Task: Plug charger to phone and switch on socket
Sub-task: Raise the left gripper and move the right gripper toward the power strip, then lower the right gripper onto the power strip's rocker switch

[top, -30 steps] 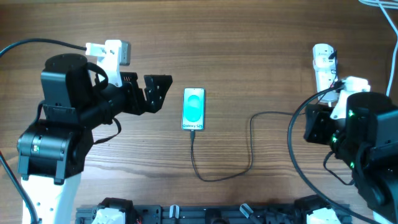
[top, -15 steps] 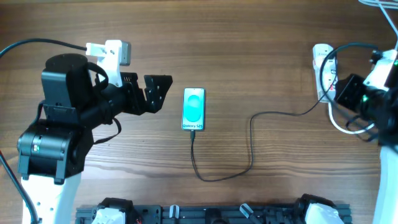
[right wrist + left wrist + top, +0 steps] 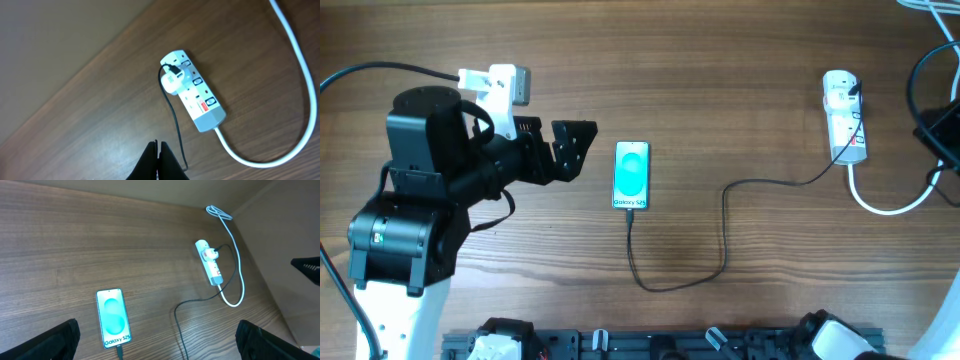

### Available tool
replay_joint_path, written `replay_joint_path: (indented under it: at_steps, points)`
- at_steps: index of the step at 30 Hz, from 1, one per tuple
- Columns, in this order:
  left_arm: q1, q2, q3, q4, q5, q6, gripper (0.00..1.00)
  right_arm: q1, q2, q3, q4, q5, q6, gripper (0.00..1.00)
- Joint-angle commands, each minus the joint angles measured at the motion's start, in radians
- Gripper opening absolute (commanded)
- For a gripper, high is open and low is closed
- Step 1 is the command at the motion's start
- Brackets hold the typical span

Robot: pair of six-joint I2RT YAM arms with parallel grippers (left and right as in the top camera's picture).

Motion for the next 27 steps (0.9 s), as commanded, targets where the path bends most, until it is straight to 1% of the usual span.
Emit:
replay_joint_path:
  at_steps: [1, 2, 5, 12, 17, 21, 27]
  points:
    - [0.005, 0.004, 0.009, 0.002, -0.009, 0.006, 1.0, -0.024, 0.088, 0.156, -0.04, -0.025, 0.002, 0.04]
    - [0.006, 0.004, 0.009, 0.002, -0.009, 0.006, 1.0, -0.033, 0.148, 0.233, -0.077, 0.008, 0.005, 0.04]
    - [0.005, 0.004, 0.009, 0.002, -0.009, 0.005, 1.0, -0.053, 0.243, 0.303, -0.09, 0.015, 0.024, 0.04]
    - [0.005, 0.004, 0.009, 0.002, -0.009, 0.005, 1.0, -0.126, 0.411, 0.303, -0.03, 0.015, 0.029, 0.04]
    - [0.005, 0.004, 0.009, 0.002, -0.009, 0.006, 1.0, -0.111, 0.494, 0.3, 0.011, 0.014, -0.026, 0.04]
    - [0.005, 0.004, 0.009, 0.002, -0.009, 0.006, 1.0, -0.097, 0.557, 0.299, 0.022, 0.006, -0.024, 0.04]
    - [0.006, 0.004, 0.009, 0.002, -0.009, 0.006, 1.0, -0.097, 0.663, 0.299, 0.048, -0.069, -0.023, 0.04]
